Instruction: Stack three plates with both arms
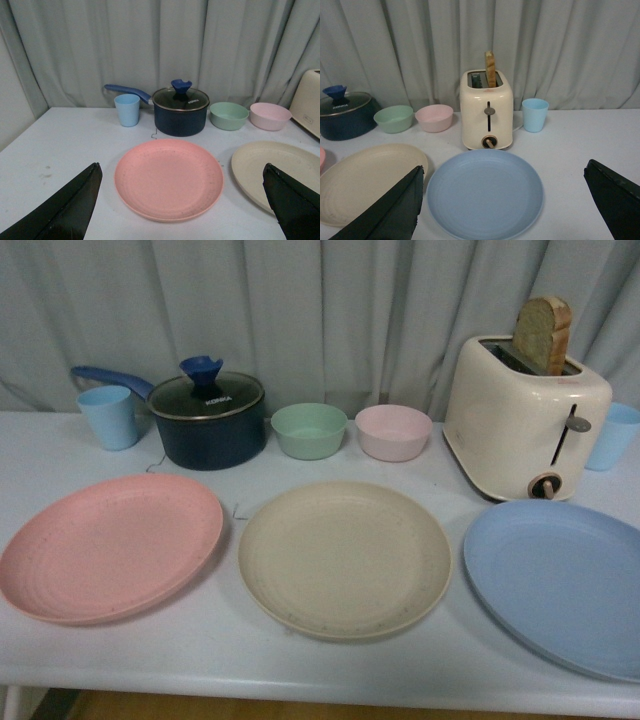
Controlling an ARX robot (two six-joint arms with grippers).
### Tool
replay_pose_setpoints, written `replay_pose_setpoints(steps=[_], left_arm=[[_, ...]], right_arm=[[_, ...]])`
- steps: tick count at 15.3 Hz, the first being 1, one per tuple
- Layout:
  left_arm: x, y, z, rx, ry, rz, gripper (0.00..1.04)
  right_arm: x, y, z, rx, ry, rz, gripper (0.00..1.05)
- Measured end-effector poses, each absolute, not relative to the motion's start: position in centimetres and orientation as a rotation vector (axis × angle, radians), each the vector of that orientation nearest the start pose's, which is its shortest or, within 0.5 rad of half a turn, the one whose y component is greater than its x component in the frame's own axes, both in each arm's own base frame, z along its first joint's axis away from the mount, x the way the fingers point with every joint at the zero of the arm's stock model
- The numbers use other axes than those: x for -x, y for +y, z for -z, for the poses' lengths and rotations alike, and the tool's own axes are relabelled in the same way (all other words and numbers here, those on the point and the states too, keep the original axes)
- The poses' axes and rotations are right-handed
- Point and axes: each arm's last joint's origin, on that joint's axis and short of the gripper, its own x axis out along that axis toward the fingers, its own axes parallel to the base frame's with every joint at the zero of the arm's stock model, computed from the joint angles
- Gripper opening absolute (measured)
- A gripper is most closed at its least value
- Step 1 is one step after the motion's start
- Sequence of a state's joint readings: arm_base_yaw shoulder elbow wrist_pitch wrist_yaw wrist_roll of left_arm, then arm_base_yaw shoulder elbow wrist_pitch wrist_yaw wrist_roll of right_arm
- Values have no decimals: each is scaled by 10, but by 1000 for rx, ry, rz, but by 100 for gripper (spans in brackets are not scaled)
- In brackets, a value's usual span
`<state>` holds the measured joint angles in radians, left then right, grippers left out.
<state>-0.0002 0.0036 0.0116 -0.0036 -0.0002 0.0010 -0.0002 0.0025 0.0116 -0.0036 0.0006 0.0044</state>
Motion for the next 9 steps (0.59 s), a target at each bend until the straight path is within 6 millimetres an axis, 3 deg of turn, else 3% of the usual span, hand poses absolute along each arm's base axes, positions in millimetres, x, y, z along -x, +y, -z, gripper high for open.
replay_pose_setpoints(steps=[9], left_arm=[[-97, 0, -167, -1, -4, 0, 98]], right_arm=[[-97, 0, -167, -4, -6, 1, 98]])
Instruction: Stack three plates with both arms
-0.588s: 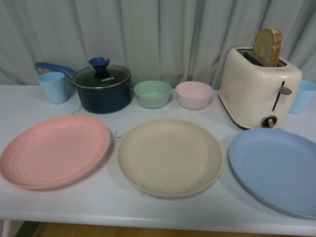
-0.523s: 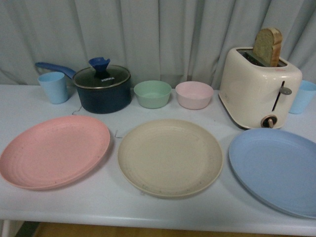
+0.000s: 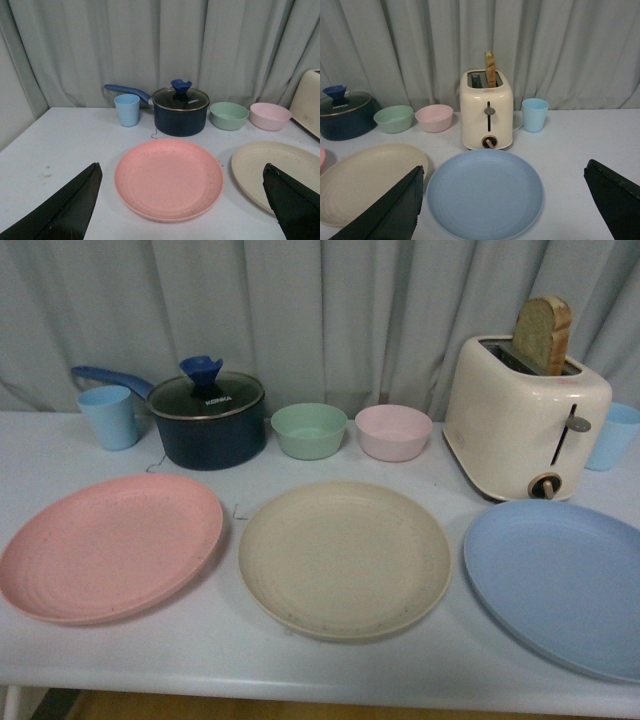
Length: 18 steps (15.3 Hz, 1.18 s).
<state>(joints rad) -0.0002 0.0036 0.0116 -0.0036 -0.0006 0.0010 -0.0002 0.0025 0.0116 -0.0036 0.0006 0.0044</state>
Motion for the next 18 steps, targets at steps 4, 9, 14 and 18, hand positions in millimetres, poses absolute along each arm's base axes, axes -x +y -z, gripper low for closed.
replay_pose_setpoints(steps=[4, 9, 14, 18], left_arm=[[-124, 7, -184, 36, 287, -24, 98], [-226, 22, -185, 6, 481, 89, 98], [-330, 67, -132, -90, 767, 114, 98], [-370, 92, -111, -113, 859, 115, 98]], right_arm=[[-97, 0, -167, -3, -6, 0, 98], [-97, 0, -167, -3, -6, 0, 98], [-97, 0, -167, -3, -6, 0, 98], [-97, 0, -167, -3, -6, 0, 98]])
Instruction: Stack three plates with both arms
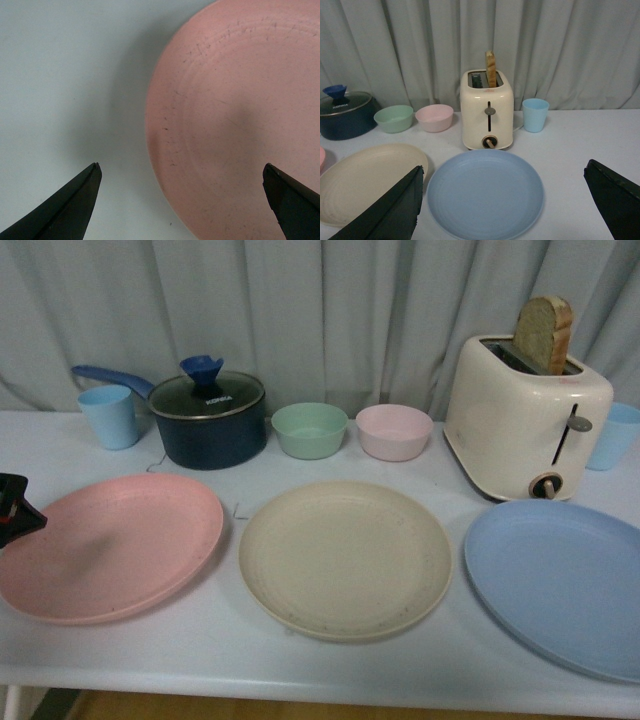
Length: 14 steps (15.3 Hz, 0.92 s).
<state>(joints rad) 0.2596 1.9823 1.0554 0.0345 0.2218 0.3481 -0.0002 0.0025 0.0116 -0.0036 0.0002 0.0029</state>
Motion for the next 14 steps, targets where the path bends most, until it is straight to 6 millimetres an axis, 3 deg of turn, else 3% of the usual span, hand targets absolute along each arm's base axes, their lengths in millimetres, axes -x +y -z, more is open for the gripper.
replay_pose_setpoints(steps=[6, 10, 12, 14], left_arm=[[-414, 113, -88, -77, 978, 103, 98], [-423, 118, -73, -121, 1002, 73, 98], [-429, 113, -69, -126, 1013, 92, 56], [-430, 109, -69, -125, 1023, 107, 32]], right_arm=[[-97, 0, -167, -3, -6, 0, 98], [-97, 0, -167, -3, -6, 0, 98], [-97, 0, -167, -3, -6, 0, 98], [-97, 0, -167, -3, -6, 0, 98]])
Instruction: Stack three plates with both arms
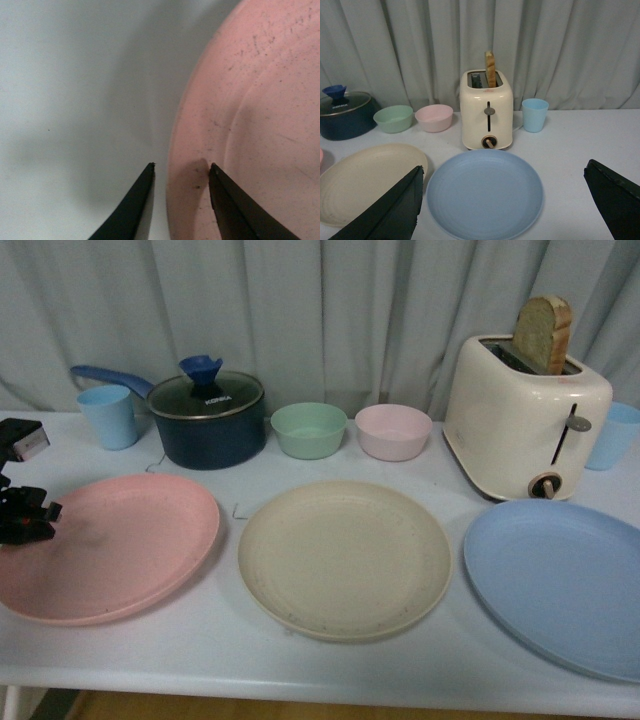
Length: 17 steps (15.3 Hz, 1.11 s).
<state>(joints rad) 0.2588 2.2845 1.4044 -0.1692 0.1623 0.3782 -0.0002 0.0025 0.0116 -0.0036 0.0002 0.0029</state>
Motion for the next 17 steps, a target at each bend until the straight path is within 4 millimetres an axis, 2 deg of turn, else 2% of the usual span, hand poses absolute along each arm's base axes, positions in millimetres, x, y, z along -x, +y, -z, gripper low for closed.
replay_pose_setpoints(steps=[2, 4, 12, 13, 15, 17], left_arm=[[-430, 111, -71, -101, 1018, 103, 15], [-430, 115, -76, -58, 1010, 110, 4], [-403, 115, -130, -51, 957, 65, 3], [-386, 121, -150, -40, 947, 39, 3], [-378, 122, -175, -44, 894, 15, 3], [-371, 103, -200, -36, 835, 37, 3]], right_arm=[[-97, 0, -167, -3, -6, 0, 98], [-97, 0, -167, -3, -6, 0, 98], [-97, 0, -167, -3, -6, 0, 98], [-97, 0, -167, -3, -6, 0, 98], [-97, 0, -167, -3, -6, 0, 98], [-97, 0, -167, -3, -6, 0, 98]])
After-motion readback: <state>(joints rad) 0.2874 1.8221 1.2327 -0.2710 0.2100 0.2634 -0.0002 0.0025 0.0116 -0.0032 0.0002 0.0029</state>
